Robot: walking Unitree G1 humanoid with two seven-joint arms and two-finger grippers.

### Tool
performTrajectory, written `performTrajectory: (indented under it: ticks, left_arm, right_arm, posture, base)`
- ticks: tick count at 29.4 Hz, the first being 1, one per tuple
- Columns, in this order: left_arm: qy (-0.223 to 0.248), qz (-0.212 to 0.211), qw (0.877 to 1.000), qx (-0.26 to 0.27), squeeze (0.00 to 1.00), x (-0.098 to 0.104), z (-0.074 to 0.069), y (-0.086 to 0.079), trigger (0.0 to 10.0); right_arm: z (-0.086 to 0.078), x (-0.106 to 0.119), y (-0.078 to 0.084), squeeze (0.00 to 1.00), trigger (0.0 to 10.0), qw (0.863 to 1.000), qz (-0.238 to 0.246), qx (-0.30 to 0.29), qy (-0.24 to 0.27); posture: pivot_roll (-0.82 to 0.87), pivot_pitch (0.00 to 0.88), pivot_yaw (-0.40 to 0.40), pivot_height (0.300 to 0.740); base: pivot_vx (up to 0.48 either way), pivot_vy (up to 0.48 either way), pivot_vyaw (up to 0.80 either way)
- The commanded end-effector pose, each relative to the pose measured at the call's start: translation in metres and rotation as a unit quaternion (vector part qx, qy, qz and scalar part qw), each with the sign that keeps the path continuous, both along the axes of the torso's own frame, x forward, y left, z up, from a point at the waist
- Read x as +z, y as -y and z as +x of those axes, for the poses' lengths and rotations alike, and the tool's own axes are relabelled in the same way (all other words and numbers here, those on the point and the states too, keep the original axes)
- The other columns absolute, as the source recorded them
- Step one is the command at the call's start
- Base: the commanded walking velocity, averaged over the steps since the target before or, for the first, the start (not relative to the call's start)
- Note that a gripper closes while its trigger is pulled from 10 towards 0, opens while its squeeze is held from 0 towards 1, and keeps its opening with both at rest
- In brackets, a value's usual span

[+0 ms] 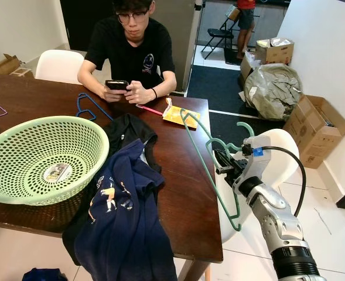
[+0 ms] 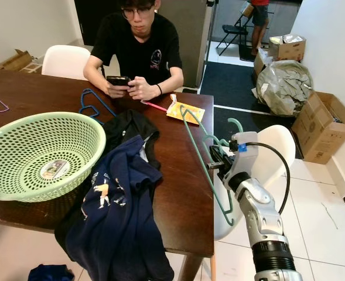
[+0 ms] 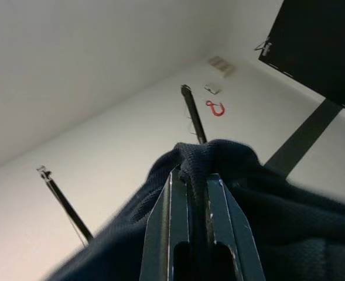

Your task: Hang hanger

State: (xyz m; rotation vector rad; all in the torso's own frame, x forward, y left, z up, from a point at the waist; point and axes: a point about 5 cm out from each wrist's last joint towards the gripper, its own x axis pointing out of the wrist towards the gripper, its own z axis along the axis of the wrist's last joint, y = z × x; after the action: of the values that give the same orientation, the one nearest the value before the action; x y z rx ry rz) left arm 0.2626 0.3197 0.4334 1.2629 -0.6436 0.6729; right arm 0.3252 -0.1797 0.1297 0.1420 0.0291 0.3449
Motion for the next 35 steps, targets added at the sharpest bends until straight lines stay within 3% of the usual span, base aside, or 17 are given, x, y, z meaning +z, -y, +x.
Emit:
performTrajectory:
  ticks: [1, 2, 3, 5, 8, 9, 11, 20, 23, 27, 28, 29, 30, 35]
  left_arm:
    - [0.001, -0.004, 1.000, -0.003, 0.00, -0.005, 0.003, -0.001, 10.0]
    - [-0.015, -0.019, 1.000, 0.002, 0.00, -0.016, 0.008, -0.007, 10.0]
    - [-0.054, -0.069, 0.996, 0.016, 0.00, -0.047, 0.019, -0.026, 10.0]
    - [-0.068, -0.084, 0.994, 0.021, 0.00, -0.057, 0.022, -0.032, 10.0]
    - [-0.105, -0.165, 0.980, 0.026, 0.00, -0.099, 0.029, -0.052, 10.0]
    - [-0.105, -0.165, 0.980, 0.026, 0.00, -0.099, 0.029, -0.052, 10.0]
    - [-0.141, -0.207, 0.968, 0.023, 0.00, -0.130, 0.034, -0.057, 10.0]
    - [-0.149, -0.227, 0.962, 0.007, 0.00, -0.144, 0.037, -0.052, 10.0]
    - [-0.143, -0.239, 0.960, -0.015, 0.00, -0.139, 0.040, -0.048, 10.0]
    - [-0.151, -0.240, 0.955, -0.082, 0.00, -0.122, 0.048, -0.030, 10.0]
    - [-0.155, -0.239, 0.954, -0.091, 0.18, -0.120, 0.049, -0.028, 10.0]
    - [-0.155, -0.239, 0.954, -0.091, 0.18, -0.120, 0.049, -0.028, 10.0]
    - [-0.155, -0.237, 0.954, -0.095, 1.00, -0.118, 0.050, -0.026, 10.0]
    - [-0.162, -0.217, 0.958, -0.090, 1.00, -0.114, 0.054, -0.023, 10.0]
  right_arm:
    - [0.001, 0.001, 0.000, 0.00, 10.0, 1.000, -0.001, 0.001, -0.002]
    - [0.001, 0.001, 0.000, 0.00, 10.0, 1.000, -0.001, 0.001, -0.003]
    - [0.001, 0.001, 0.000, 0.00, 10.0, 1.000, -0.001, 0.002, -0.005]
    - [0.001, 0.001, 0.000, 0.00, 10.0, 1.000, -0.001, 0.002, -0.005]
    - [0.001, 0.001, 0.001, 0.00, 10.0, 1.000, -0.002, 0.001, -0.007]
    - [0.001, 0.001, 0.001, 0.00, 10.0, 1.000, -0.002, 0.001, -0.007]
    - [0.000, 0.000, 0.002, 0.00, 10.0, 1.000, -0.002, 0.000, -0.008]
    - [0.000, 0.000, 0.002, 0.00, 10.0, 1.000, -0.004, 0.001, -0.010]
    - [0.000, 0.000, 0.003, 0.00, 10.0, 1.000, -0.005, 0.001, -0.011]
    - [-0.001, 0.000, 0.003, 0.00, 10.0, 1.000, -0.005, 0.000, -0.012]
    - [-0.001, 0.000, 0.003, 0.00, 10.0, 1.000, -0.005, 0.000, -0.012]
    - [-0.001, 0.000, 0.003, 0.00, 10.0, 1.000, -0.005, 0.000, -0.012]
    - [-0.001, 0.000, 0.003, 0.00, 10.0, 1.000, -0.005, 0.000, -0.012]
    - [-0.001, -0.001, 0.002, 0.00, 10.0, 1.000, -0.004, -0.001, -0.013]
  posture:
    - [0.10, 0.000, -0.068, 0.740]
    - [0.10, 0.000, -0.068, 0.740]
    - [0.10, 0.000, -0.068, 0.740]
    - [0.10, 0.000, -0.068, 0.740]
    - [0.09, 0.000, -0.066, 0.740]
    - [0.09, 0.000, -0.066, 0.740]
    - [0.09, 0.000, -0.068, 0.740]
    - [0.09, 0.000, -0.072, 0.740]
    - [0.09, 0.000, -0.070, 0.740]
    - [0.09, 0.001, -0.069, 0.740]
    - [0.09, 0.001, -0.069, 0.740]
    - [0.09, 0.001, -0.069, 0.740]
    - [0.09, 0.001, -0.069, 0.740]
    - [0.09, 0.000, -0.064, 0.740]
  base:
    - [0.000, 0.000, 0.00]
    - [0.000, 0.000, 0.00]
    - [0.000, 0.000, 0.00]
    - [0.000, 0.000, 0.00]
    - [0.000, 0.000, 0.00]
    - [0.000, 0.000, 0.00]
    - [0.000, 0.000, 0.00]
    - [0.000, 0.000, 0.00]
    - [0.000, 0.000, 0.00]
    - [0.000, 0.000, 0.00]
    - [0.000, 0.000, 0.00]
    - [0.000, 0.000, 0.00]
    - [0.000, 0.000, 0.00]
    - [0.000, 0.000, 0.00]
